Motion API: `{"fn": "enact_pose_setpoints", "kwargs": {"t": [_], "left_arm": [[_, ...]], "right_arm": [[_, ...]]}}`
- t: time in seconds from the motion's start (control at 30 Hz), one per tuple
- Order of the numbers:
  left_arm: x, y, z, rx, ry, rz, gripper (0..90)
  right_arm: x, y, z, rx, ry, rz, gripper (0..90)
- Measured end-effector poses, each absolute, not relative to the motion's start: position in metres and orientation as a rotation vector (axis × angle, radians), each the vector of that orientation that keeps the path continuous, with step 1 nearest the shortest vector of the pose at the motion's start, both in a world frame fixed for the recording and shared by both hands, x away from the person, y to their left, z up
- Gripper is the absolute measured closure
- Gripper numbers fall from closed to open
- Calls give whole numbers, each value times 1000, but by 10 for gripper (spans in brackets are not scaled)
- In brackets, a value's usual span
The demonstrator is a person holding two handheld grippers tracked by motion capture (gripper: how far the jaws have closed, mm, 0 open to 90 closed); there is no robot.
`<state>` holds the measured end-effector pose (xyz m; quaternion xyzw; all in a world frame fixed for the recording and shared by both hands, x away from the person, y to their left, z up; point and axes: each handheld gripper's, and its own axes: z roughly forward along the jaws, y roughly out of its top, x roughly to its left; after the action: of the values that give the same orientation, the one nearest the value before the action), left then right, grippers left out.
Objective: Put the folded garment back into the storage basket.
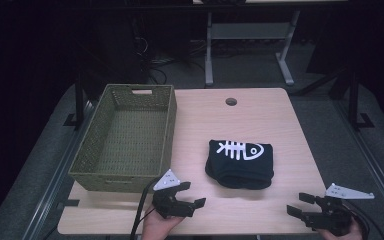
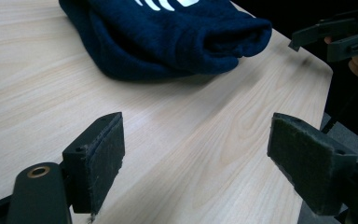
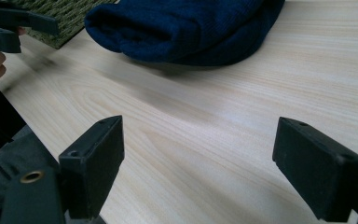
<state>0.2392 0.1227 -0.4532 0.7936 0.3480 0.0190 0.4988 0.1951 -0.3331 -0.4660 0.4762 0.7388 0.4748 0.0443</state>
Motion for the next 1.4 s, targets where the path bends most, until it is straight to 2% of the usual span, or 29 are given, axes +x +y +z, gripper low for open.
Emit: {"fn": "enact_pose_setpoints", "kwargs": {"t": [0.43, 0.83, 1.4], "left_arm": [[246, 108, -446, 1926, 815, 44, 188], [262, 96, -435, 1916, 824, 54, 186], [299, 74, -421, 1911, 883, 87, 186]], "right_arm": [[201, -332, -455, 1455, 2243, 1482, 154], [222, -327, -446, 1464, 2264, 1491, 144], [277, -303, -423, 1430, 2353, 1461, 150]]}}
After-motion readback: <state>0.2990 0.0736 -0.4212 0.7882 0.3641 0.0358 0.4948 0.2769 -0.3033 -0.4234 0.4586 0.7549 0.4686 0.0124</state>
